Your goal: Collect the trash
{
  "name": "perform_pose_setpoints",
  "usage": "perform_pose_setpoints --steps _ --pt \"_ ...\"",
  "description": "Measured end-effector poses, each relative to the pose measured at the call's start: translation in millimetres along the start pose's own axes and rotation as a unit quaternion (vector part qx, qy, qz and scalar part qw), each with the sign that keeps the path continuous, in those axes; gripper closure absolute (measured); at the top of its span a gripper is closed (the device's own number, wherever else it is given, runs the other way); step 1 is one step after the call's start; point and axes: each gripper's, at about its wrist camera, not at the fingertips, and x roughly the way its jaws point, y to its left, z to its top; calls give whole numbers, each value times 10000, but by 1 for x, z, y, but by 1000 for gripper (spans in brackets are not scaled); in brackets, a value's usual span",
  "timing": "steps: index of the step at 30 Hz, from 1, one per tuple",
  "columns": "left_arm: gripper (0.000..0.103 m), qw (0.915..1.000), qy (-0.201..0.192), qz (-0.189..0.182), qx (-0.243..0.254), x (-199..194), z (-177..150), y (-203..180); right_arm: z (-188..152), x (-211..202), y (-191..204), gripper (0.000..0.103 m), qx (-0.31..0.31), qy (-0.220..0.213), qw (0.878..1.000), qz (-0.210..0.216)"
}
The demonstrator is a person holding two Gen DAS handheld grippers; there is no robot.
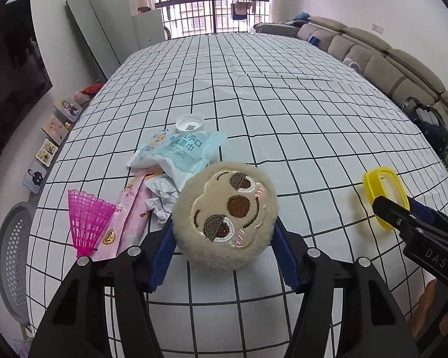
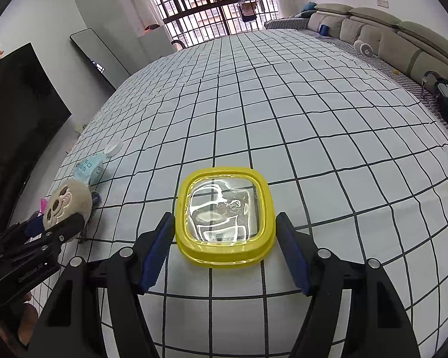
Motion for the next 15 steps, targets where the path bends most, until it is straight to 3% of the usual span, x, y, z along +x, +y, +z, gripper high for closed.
perform_pose_setpoints --steps 15 --pt "44 9986 -209 -23 -488 -44 -22 55 -4 -12 30 36 -199 35 9998 63"
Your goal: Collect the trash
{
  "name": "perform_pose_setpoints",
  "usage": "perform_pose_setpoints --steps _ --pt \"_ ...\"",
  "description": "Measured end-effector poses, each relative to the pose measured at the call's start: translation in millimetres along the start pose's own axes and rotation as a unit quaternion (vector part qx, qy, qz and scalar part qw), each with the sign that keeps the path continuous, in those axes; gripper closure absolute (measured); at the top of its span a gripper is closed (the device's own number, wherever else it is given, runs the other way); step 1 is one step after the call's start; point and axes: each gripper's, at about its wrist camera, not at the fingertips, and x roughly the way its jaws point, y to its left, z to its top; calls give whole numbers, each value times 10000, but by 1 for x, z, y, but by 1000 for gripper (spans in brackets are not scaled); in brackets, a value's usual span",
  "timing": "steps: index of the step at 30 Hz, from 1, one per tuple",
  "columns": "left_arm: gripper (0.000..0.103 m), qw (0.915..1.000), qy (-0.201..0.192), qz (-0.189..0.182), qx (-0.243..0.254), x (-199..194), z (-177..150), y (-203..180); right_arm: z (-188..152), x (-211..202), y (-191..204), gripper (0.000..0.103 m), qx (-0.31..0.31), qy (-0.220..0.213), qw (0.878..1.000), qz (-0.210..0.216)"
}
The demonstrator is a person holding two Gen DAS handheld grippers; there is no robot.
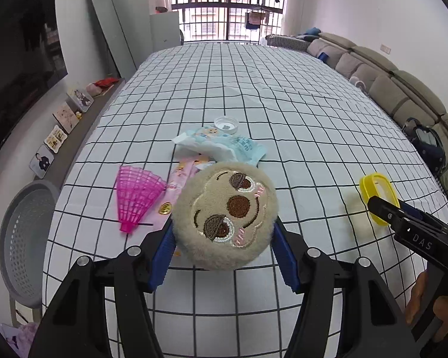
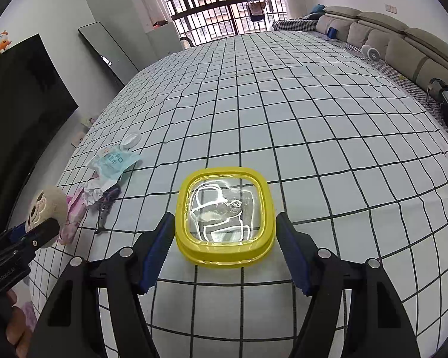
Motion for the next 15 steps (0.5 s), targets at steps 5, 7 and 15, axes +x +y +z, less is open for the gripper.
perform_pose_setpoints --steps 5,7,15 --pt "44 9996 -129 184 -193 -18 -6 29 -3 -7 22 36 -142 -9 9998 108" --pt "44 9990 -186 307 -266 -25 -8 41 -5 -10 32 36 -207 -3 9997 165" --pt "44 9950 -298 804 -513 -41 -28 93 -17 -16 84 36 -574 45 9974 426"
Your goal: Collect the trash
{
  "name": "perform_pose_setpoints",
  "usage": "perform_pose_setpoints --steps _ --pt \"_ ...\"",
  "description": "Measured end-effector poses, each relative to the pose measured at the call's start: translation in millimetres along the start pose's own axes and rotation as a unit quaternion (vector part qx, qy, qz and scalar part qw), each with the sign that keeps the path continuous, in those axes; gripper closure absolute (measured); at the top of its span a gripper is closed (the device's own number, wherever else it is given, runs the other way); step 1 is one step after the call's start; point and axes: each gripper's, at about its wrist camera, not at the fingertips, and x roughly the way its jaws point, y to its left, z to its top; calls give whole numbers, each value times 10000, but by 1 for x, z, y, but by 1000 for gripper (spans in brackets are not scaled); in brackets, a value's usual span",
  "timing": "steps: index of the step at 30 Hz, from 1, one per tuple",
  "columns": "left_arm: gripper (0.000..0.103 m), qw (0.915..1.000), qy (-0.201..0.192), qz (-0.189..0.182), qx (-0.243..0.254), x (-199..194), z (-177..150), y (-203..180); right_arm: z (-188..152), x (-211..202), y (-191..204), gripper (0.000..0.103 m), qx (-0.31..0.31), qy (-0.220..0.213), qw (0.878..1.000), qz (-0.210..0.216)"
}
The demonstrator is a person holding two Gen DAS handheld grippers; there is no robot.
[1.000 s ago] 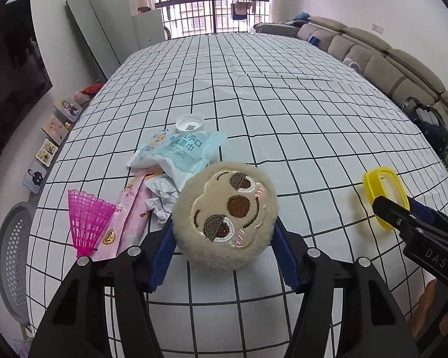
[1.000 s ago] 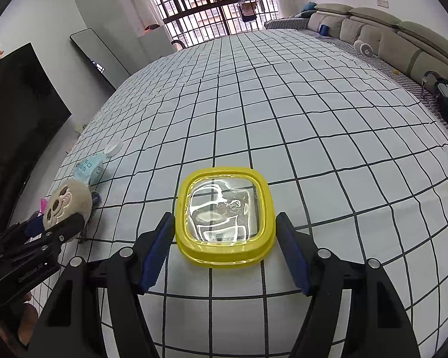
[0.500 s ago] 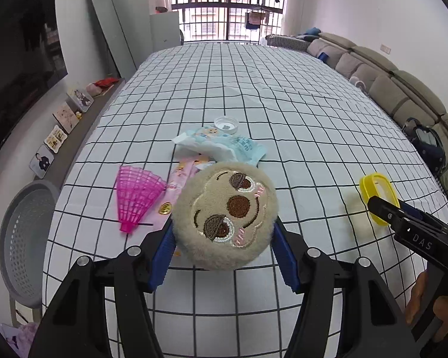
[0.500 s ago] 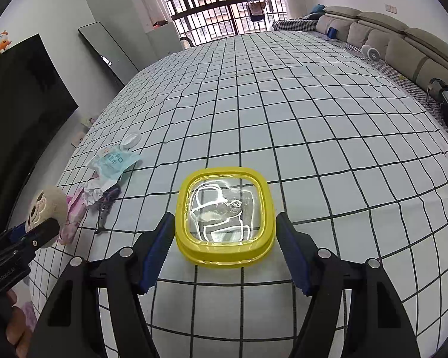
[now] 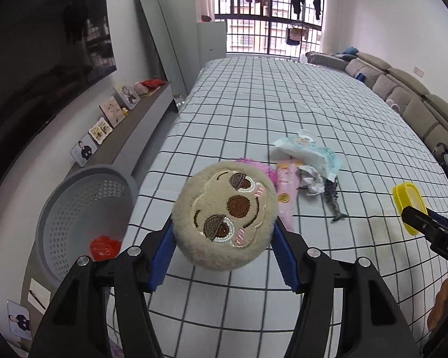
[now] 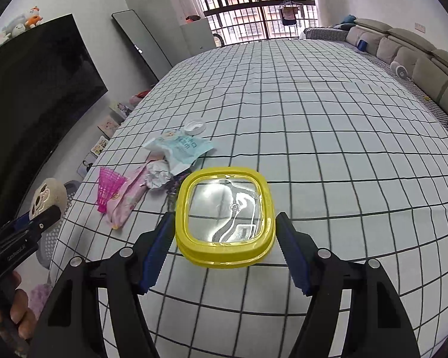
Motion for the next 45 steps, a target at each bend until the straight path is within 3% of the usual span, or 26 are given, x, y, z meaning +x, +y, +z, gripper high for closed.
perform_pose_setpoints --steps 12,27,41,45 --pt "44 9986 -2 357 -383 1 -20 85 -7 35 112 36 -644 320 9954 635" --pt "44 9913 89 915 -947 35 -30 198 -8 90 262 36 -1690 720 9758 1187" --pt "44 9845 238 1237 -1217 48 -43 258 -1 126 337 36 -2167 904 9616 1423" --pt "44 9833 351 1167 -1351 55 -47 267 -5 138 348 36 -2221 990 9589 1459"
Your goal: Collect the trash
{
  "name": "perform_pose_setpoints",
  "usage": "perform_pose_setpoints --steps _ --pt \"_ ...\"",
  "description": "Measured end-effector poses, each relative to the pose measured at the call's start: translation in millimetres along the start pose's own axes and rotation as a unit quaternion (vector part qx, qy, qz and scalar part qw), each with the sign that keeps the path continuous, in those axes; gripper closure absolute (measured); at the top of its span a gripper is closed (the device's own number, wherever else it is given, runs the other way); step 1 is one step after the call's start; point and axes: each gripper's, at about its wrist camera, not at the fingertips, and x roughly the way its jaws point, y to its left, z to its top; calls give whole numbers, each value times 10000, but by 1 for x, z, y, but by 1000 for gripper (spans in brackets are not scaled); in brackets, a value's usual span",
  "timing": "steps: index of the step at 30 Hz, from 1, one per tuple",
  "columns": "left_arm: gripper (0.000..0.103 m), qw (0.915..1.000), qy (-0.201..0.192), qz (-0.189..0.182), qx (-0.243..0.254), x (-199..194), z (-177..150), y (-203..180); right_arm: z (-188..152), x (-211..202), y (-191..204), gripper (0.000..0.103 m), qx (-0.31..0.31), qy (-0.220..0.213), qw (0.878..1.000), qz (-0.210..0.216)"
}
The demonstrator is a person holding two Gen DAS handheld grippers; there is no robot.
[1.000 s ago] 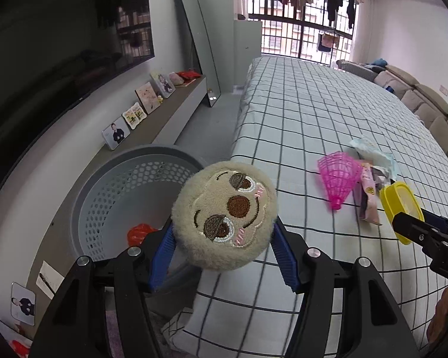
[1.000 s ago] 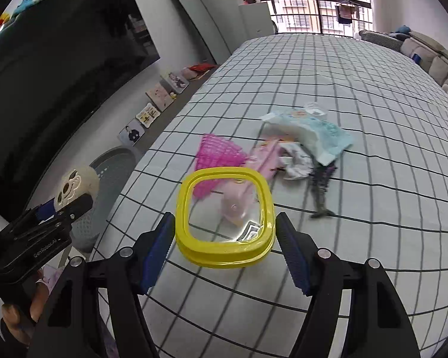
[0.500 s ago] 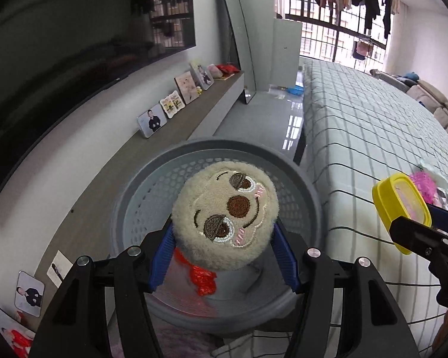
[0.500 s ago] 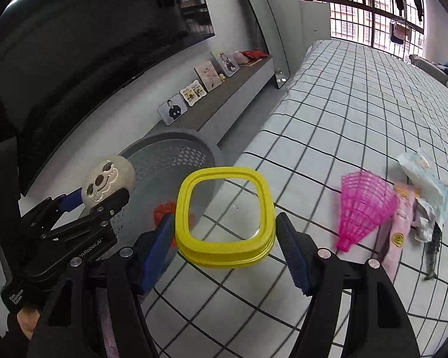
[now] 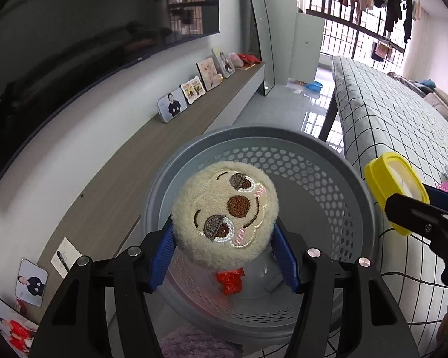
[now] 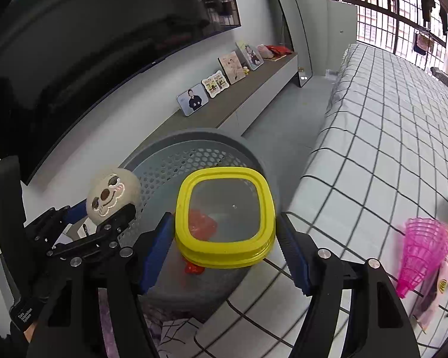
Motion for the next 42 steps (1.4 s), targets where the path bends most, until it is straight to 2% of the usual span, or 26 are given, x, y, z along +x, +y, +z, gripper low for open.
perform_pose_setpoints --steps 9,17,23,42 --pt "44 9999 68 -17 -89 10 3 0 -2 26 5 36 -85 105 9999 8" --pt "42 9996 210 7 -167 24 6 -1 -5 30 5 36 -100 80 9999 32" --pt "29 9995 166 64 -255 23 6 3 -4 30 -1 30 9 56 9999 123" --pt "28 9988 252 265 -330 29 -3 10 -8 29 -6 30 32 -4 10000 12"
